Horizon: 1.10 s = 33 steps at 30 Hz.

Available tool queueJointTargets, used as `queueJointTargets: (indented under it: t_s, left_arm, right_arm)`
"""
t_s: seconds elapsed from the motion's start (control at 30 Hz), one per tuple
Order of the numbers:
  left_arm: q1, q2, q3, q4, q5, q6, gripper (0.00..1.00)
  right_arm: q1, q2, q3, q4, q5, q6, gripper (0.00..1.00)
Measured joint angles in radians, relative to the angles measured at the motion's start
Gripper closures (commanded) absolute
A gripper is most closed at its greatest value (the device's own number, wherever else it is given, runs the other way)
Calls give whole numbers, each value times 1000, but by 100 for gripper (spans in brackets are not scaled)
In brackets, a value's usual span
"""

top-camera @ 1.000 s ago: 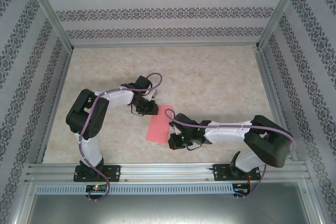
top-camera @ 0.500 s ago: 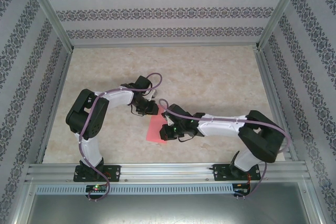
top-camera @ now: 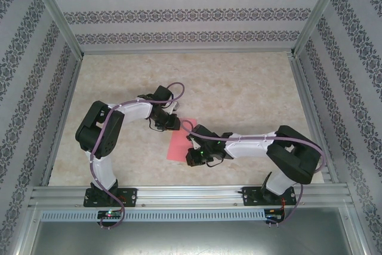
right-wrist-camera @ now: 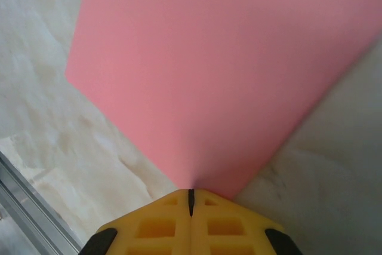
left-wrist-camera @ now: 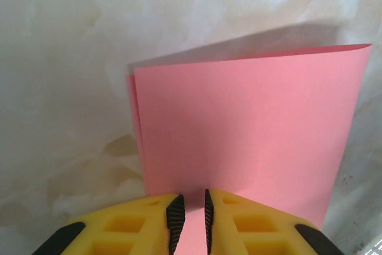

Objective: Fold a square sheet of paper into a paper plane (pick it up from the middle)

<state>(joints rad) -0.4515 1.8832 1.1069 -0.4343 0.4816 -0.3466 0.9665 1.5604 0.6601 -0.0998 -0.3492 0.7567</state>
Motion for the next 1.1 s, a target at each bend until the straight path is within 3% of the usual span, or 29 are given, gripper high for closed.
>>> queueJointTargets:
  t_s: [0.2, 0.53, 1.1]
  left_arm:
    - [0, 0, 0, 0, 0, 0, 75]
    - [0, -3, 0, 0, 1, 0, 75]
    - [1, -3, -2, 0, 5, 0, 75]
  right_arm:
    - [-34, -46, -20, -29, -9, 16, 85]
    - [-265, -97, -19, 55, -26, 59, 62]
    - [-348, 156, 147, 106, -95, 26, 58]
